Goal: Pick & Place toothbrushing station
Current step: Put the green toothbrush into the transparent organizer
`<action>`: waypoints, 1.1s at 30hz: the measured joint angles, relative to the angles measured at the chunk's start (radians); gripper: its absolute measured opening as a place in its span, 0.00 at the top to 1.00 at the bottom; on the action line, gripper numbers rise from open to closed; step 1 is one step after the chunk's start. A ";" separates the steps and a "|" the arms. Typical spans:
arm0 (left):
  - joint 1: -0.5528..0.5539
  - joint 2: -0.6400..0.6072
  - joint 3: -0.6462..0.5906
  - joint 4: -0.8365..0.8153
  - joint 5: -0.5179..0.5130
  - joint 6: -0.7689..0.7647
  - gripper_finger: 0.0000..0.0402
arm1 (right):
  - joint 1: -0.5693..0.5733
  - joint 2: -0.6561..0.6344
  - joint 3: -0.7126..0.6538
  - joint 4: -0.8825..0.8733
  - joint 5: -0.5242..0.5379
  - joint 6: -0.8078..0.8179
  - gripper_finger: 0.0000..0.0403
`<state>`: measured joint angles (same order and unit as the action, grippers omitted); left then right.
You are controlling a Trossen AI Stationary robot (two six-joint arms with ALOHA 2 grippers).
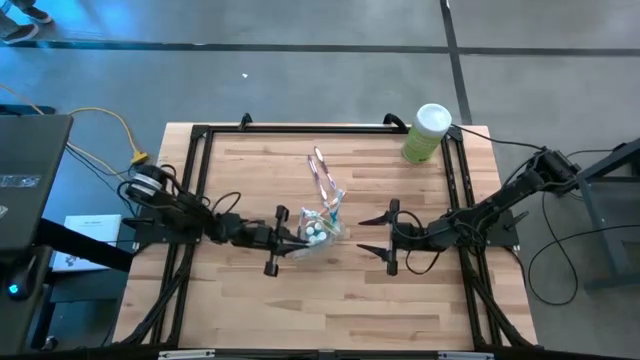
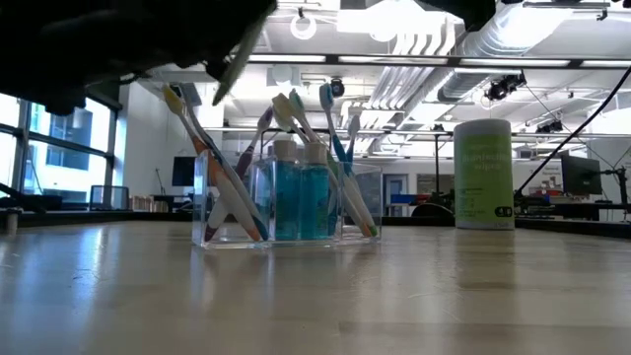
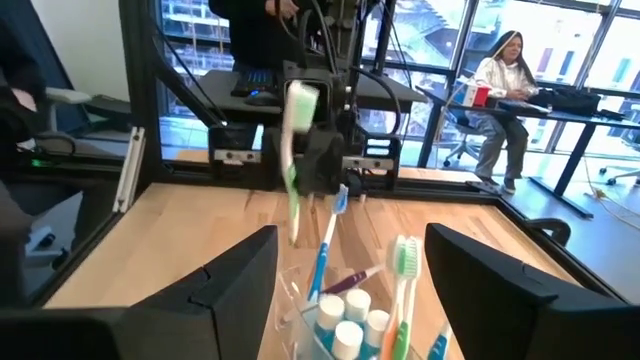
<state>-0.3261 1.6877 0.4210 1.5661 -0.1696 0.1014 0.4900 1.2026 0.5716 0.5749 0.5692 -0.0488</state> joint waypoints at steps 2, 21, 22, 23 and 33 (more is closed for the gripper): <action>0.009 0.015 -0.003 -0.002 0.002 -0.019 0.98 | 0.000 0.000 0.000 -0.001 -0.004 0.001 0.39; 0.004 0.079 -0.007 0.001 -0.020 -0.110 0.98 | 0.001 0.000 0.000 0.012 -0.074 0.083 0.39; -0.008 0.079 -0.007 0.001 -0.031 -0.095 0.98 | 0.001 0.000 0.000 0.012 -0.088 0.083 0.39; -0.020 0.079 -0.007 0.001 -0.052 -0.077 0.98 | 0.001 0.000 0.000 0.012 -0.104 0.083 0.39; -0.047 0.079 -0.007 0.001 -0.205 -0.061 0.98 | 0.001 0.000 0.000 0.016 -0.153 0.083 0.39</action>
<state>-0.3733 1.7664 0.4141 1.5673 -0.3744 0.0399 0.4908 1.2026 0.5716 0.5906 0.4160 0.0345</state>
